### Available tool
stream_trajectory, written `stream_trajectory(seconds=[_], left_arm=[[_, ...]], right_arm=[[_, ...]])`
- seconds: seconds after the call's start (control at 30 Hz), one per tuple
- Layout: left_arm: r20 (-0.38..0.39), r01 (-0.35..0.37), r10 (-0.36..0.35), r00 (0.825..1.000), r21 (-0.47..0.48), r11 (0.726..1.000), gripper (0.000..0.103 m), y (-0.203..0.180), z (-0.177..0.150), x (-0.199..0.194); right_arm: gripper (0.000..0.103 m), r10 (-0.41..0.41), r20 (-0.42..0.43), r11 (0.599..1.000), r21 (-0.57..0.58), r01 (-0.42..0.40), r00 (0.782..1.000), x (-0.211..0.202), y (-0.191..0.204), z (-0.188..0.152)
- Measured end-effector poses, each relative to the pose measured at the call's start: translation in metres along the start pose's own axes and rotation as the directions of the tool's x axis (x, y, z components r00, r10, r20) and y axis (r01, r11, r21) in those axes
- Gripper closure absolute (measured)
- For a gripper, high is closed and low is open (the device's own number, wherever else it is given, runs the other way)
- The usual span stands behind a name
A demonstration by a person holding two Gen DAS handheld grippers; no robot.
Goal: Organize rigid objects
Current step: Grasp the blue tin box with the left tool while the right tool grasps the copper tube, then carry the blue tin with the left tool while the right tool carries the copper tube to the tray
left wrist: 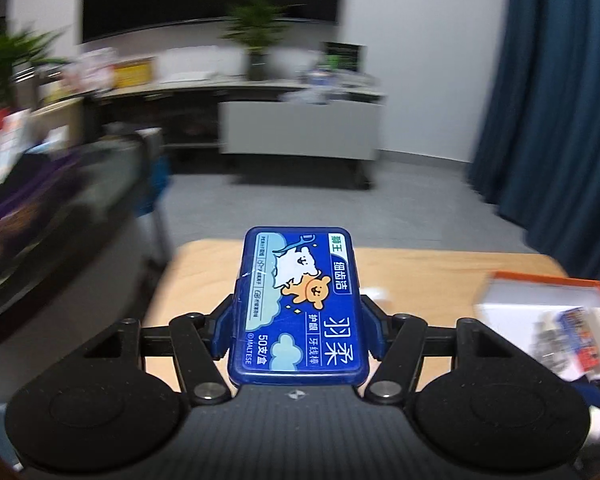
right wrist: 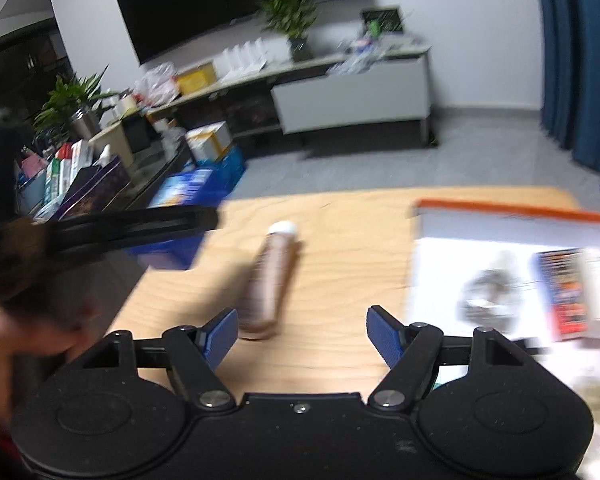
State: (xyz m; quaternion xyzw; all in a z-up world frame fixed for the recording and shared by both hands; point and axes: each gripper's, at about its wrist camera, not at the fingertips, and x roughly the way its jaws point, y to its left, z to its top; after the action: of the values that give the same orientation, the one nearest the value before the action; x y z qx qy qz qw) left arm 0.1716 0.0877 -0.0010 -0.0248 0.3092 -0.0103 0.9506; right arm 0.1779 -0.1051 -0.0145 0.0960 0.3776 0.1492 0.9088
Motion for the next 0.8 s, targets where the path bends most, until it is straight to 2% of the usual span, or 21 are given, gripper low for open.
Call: stream_trajectory(seconds=[0.1,0.17,0.3,0.37,0.43,0.5,0.53,0.63,0.8], left_arm=[[-0.018,-0.069,0.069,0.997,-0.038,0.997,0.040,0.029,-0.012,-0.011],[-0.025,-0.092,0.090,0.996,-0.063,0.994,0.040,0.042,-0.020,-0.019],[-0.033,-0.091,0.088,0.996,-0.100,0.991,0.040,0.050,-0.026,-0.028],[-0.023,-0.087,0.085,0.996,-0.094,0.992,0.040,0.046,-0.024,-0.028],[-0.010,-0.071,0.070,0.997,-0.089,0.994,0.040,0.050,-0.023,-0.028],[-0.003,-0.051,0.051,0.999,-0.100,0.994,0.040,0.050,-0.023,-0.025],[-0.002,-0.046,0.046,0.999,-0.100,0.994,0.040,0.049,-0.022,-0.023],[-0.007,-0.026,0.025,1.000,-0.097,0.995,0.040,0.052,-0.032,-0.023],[0.007,-0.012,0.013,1.000,-0.084,0.996,0.040,0.045,-0.030,-0.029]], right_arm=[[0.018,-0.010,-0.042,1.000,-0.029,0.009,0.999,0.040,0.027,0.007],[0.018,-0.066,-0.058,0.996,-0.056,0.063,0.996,0.065,0.041,0.008],[0.018,-0.168,-0.046,0.985,-0.032,0.167,0.985,0.103,0.045,0.024],[0.019,-0.196,-0.062,0.980,-0.036,0.194,0.979,0.123,0.041,0.034],[0.023,-0.237,-0.069,0.971,-0.062,0.233,0.969,0.138,0.039,0.038],[0.054,-0.243,-0.032,0.965,-0.109,0.239,0.969,0.140,0.042,0.038],[0.058,-0.248,-0.031,0.962,-0.125,0.243,0.968,0.140,0.044,0.037],[0.059,-0.248,0.007,0.951,-0.187,0.245,0.969,0.132,0.052,0.032],[0.059,-0.198,0.039,0.963,-0.177,0.202,0.979,0.094,0.053,0.030]])
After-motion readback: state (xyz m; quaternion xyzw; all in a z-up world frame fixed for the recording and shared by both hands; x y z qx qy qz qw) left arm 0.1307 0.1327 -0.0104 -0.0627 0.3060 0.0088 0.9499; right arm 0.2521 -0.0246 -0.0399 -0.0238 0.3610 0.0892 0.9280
